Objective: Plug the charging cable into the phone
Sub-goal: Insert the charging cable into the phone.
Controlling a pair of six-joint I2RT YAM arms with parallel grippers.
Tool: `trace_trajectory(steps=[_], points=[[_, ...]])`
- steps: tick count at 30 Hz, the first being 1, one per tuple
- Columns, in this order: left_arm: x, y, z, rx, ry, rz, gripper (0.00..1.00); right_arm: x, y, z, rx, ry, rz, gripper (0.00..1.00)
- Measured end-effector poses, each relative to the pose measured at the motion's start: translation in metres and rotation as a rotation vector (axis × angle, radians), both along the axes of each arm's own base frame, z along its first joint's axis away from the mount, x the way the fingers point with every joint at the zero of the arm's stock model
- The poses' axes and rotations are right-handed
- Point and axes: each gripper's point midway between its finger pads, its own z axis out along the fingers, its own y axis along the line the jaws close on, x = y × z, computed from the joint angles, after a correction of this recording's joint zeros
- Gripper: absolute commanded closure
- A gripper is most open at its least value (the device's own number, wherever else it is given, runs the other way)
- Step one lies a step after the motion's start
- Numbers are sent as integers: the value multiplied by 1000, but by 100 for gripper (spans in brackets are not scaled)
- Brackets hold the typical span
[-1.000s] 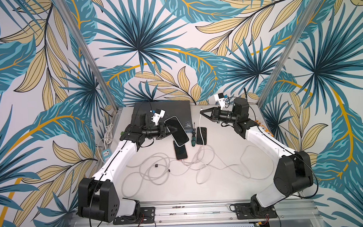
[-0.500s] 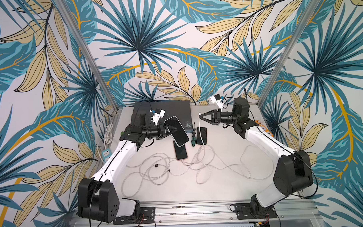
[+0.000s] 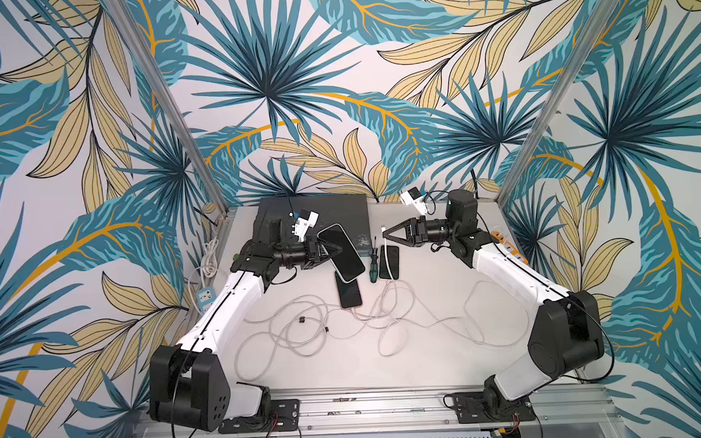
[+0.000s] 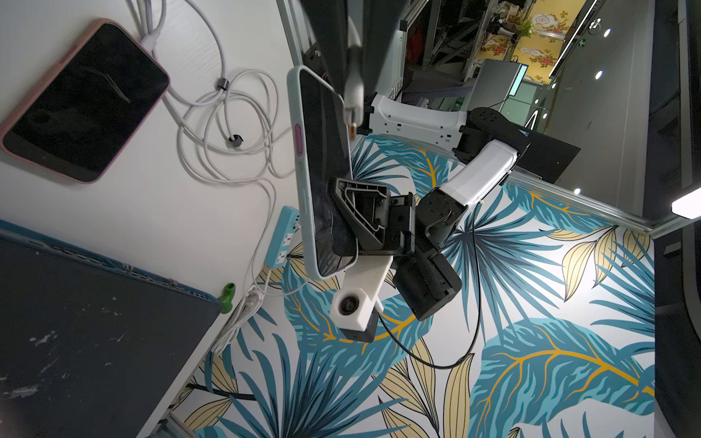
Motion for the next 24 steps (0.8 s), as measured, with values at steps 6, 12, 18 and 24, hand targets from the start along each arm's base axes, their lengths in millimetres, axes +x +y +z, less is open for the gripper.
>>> trace_trajectory(steps=[6, 12, 18, 24], points=[[-1, -1, 15, -31, -38, -5, 100, -16, -3, 3, 0, -32, 34, 100], [-5, -2, 44, -82, -127, -17, 100, -49, -9, 17, 48, -103, 102, 100], [-3, -4, 73, -134, -203, -23, 100, -76, -20, 30, 105, -166, 151, 100], [10, -7, 106, -192, -264, -34, 100, -97, -36, 38, 157, -222, 179, 100]])
